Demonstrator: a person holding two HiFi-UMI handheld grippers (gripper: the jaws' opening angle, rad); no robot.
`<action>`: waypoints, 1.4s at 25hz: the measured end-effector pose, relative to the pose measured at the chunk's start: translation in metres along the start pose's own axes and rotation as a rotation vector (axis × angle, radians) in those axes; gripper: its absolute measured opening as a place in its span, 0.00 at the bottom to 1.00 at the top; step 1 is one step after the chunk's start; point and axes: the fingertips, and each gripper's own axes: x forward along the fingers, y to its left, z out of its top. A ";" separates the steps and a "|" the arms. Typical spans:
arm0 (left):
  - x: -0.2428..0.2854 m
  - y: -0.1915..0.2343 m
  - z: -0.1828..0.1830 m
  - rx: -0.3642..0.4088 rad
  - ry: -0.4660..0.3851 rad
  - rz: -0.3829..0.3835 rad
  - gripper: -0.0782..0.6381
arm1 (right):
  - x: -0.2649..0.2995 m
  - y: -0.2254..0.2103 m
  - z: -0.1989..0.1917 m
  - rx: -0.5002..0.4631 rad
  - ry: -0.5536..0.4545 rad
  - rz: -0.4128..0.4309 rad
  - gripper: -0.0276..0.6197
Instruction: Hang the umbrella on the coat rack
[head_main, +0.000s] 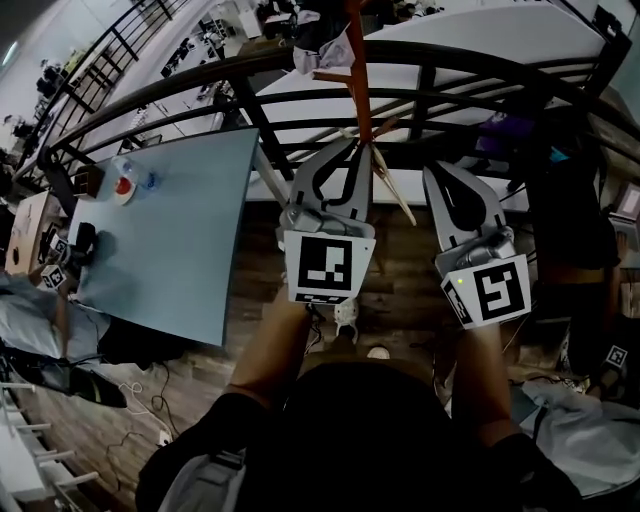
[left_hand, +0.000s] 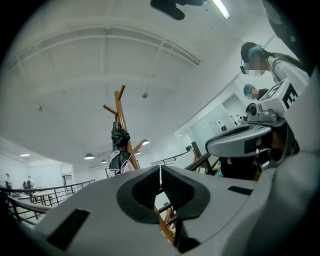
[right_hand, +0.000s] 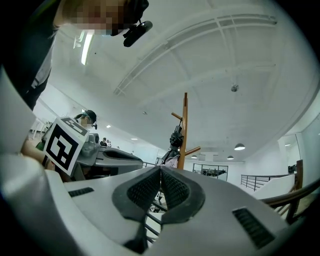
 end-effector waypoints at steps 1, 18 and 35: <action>-0.008 -0.005 0.002 0.003 -0.002 0.007 0.13 | -0.008 0.004 0.001 0.001 -0.005 0.004 0.09; -0.087 -0.067 0.051 0.045 -0.158 0.023 0.13 | -0.086 0.043 0.031 -0.033 -0.060 0.047 0.09; -0.082 -0.084 0.048 -0.013 -0.151 -0.008 0.13 | -0.089 0.042 0.025 -0.080 -0.090 0.059 0.09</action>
